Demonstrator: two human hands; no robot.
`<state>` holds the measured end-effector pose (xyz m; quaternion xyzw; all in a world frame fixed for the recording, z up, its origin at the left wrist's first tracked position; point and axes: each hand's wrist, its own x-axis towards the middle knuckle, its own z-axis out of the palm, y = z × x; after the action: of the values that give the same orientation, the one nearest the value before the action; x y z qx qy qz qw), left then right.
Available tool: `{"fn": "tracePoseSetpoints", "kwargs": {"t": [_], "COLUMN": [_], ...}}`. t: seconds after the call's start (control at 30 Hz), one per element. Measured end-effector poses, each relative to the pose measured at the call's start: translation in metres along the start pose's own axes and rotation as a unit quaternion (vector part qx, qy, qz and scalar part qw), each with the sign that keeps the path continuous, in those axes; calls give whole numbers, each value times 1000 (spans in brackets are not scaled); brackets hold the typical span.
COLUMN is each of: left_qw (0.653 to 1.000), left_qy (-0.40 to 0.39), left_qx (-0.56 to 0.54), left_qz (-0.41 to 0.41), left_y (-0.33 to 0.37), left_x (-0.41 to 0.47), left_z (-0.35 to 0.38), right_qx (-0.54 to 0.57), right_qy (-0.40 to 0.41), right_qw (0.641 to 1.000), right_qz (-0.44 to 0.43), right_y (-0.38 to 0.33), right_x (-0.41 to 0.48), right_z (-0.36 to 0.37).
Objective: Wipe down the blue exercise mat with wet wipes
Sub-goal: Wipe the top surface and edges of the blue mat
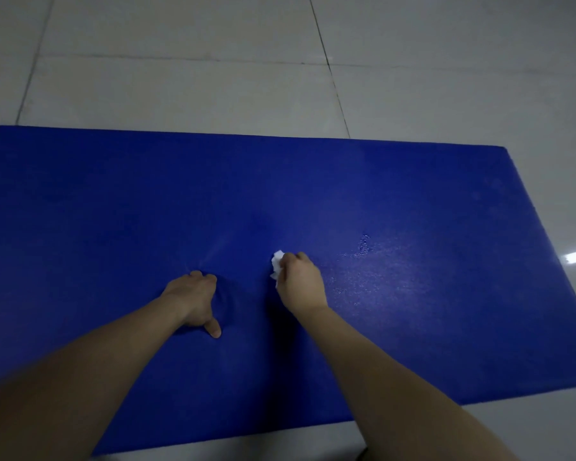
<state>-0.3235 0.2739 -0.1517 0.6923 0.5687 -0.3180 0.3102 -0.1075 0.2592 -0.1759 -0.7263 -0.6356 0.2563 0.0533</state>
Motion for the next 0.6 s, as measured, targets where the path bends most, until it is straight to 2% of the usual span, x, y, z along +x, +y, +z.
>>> {"fn": "tracePoseSetpoints", "kwargs": {"t": [0.1,0.3,0.43,0.5,0.6], "left_qw": [1000,1000,1000,1000,1000], "left_qy": [0,-2,-1,1,5], "left_qx": [-2,-10,-7,-3,4], "left_qz": [-1,-2,-4,-3,-2], "left_y": [0,1,0,0,0], "left_x": [0,1,1,2,5], "left_z": [0,1,2,1,2], "right_qx": [9,20,73,62,39], "right_qy": [22,111,151,147,125], "right_qw": [1000,973,935,938,964], "right_qz": [6,203,313,307,229], "right_y": [26,135,158,147,113], "right_x": [2,13,25,36,48], "right_z": [-23,-68,-92,-92,-69]}}
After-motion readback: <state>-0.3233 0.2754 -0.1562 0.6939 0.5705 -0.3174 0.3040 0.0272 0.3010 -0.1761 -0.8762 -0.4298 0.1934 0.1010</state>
